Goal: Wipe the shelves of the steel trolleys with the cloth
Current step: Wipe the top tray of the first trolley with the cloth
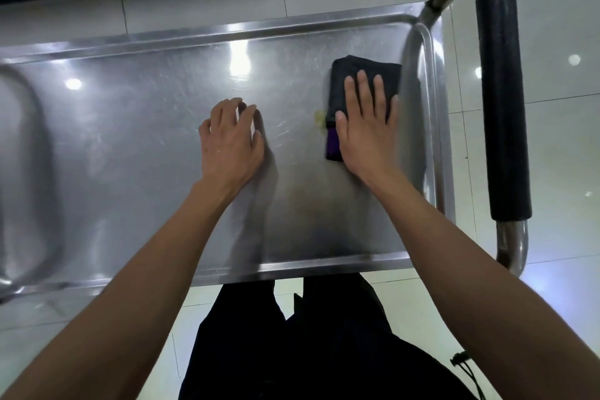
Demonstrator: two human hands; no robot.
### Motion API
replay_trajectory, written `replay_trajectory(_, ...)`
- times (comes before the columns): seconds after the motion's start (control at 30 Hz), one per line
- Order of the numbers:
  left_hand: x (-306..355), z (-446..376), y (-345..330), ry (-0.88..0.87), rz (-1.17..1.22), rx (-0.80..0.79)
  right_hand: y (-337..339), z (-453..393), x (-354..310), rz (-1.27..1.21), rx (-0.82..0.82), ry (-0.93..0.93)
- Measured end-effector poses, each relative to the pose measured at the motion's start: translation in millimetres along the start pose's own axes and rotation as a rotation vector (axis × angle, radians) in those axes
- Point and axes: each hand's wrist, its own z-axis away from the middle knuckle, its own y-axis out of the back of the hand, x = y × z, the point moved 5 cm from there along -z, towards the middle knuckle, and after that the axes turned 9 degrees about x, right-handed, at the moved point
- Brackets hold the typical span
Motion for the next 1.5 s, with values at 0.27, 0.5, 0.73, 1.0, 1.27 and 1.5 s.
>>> replay_trajectory(0.27, -47.7, 20.7, 5.3, 0.050, 0.002, 0.005, -28.3, 5.8, -120.7, -0.012, -0.012, 0.195)
replay_trajectory(0.5, -75.1, 31.1, -1.1, -0.018, 0.029, -0.032, -41.6, 16.6, -175.1, 0.016, -0.045, 0.290)
replay_trajectory(0.73, -80.3, 41.8, -4.1, -0.118, 0.035, -0.057, -34.0, 23.5, -170.9, 0.033, -0.057, 0.267)
replay_trajectory(1.0, -42.0, 45.8, -3.3, -0.144, 0.012, -0.118, -18.0, 37.5, -123.7, -0.041, -0.084, 0.093)
replay_trajectory(1.27, 53.4, 53.1, -20.9, -0.216, 0.043, -0.172, 9.1, 47.0, 11.7, -0.040, -0.038, -0.084)
replay_trajectory(1.5, 95.6, 60.3, -38.3, -0.172, 0.009, -0.234, 22.2, 52.6, 81.9, -0.029, -0.005, -0.111)
